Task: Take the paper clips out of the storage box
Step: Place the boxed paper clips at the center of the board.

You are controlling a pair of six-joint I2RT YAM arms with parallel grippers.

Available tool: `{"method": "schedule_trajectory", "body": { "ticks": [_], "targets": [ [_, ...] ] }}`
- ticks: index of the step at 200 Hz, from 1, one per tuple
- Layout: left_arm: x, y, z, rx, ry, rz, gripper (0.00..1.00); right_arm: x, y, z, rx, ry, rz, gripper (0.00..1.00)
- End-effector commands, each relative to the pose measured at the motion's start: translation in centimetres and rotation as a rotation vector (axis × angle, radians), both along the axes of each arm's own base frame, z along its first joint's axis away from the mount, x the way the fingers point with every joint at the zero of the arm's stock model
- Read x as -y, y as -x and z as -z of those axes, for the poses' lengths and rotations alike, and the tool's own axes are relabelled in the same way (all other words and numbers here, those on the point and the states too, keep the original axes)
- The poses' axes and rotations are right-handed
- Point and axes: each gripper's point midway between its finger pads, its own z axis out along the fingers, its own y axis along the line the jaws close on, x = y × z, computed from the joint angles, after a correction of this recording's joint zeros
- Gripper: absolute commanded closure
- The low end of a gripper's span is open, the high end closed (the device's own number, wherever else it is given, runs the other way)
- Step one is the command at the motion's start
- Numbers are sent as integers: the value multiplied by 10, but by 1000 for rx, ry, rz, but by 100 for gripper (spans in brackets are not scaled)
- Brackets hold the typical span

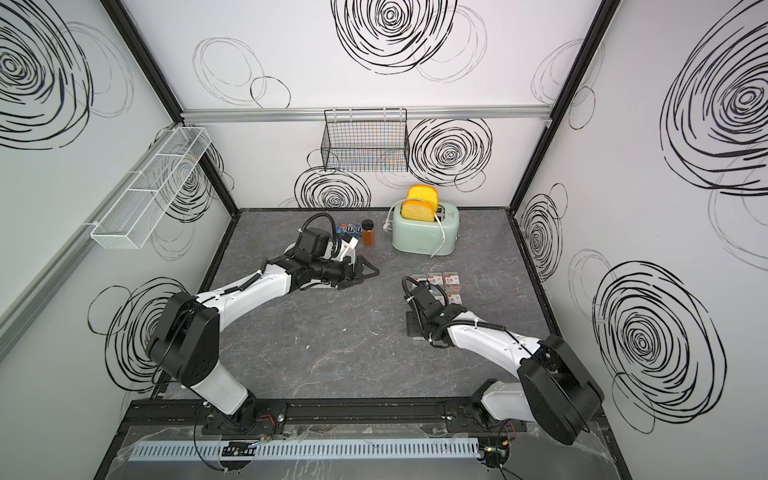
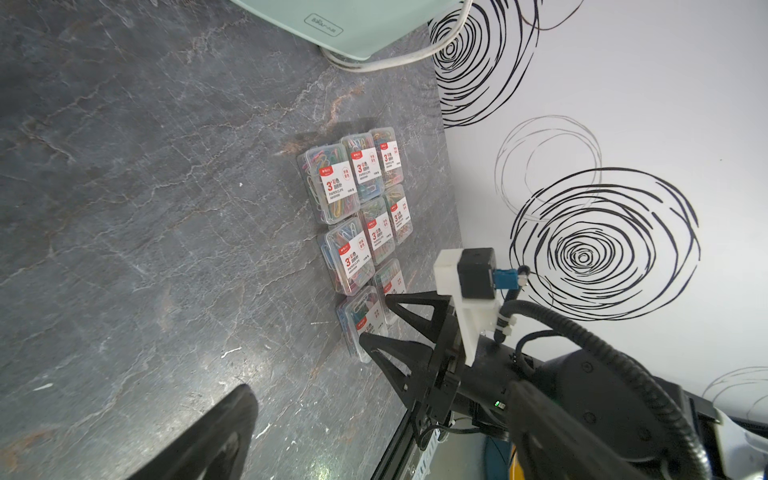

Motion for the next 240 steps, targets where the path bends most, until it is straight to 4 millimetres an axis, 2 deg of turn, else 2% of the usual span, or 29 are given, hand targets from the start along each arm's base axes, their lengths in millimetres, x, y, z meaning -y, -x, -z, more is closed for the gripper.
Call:
{"method": "schedule_trajectory", "body": {
  "ticks": [1, 46, 79, 107, 157, 240],
  "targets": [
    [-10, -6, -21, 88, 12, -23, 1, -8, -5, -21, 33, -7, -3, 34],
    [-28, -14, -27, 115, -7, -77, 1, -47, 3, -26, -16, -73, -134, 36],
    [-39, -15, -24, 111, -19, -104, 2, -65, 20, -7, -101, -82, -208, 36],
    [-42, -14, -21, 105, -22, -111, 1, -64, 27, 9, -141, -56, -202, 37],
    [-41, -15, -21, 102, -22, -110, 2, -55, 24, 21, -154, 1, -171, 37],
    [-41, -16, -19, 97, -21, -106, 1, -47, 17, 21, -145, 30, -134, 37]
  ]
}}
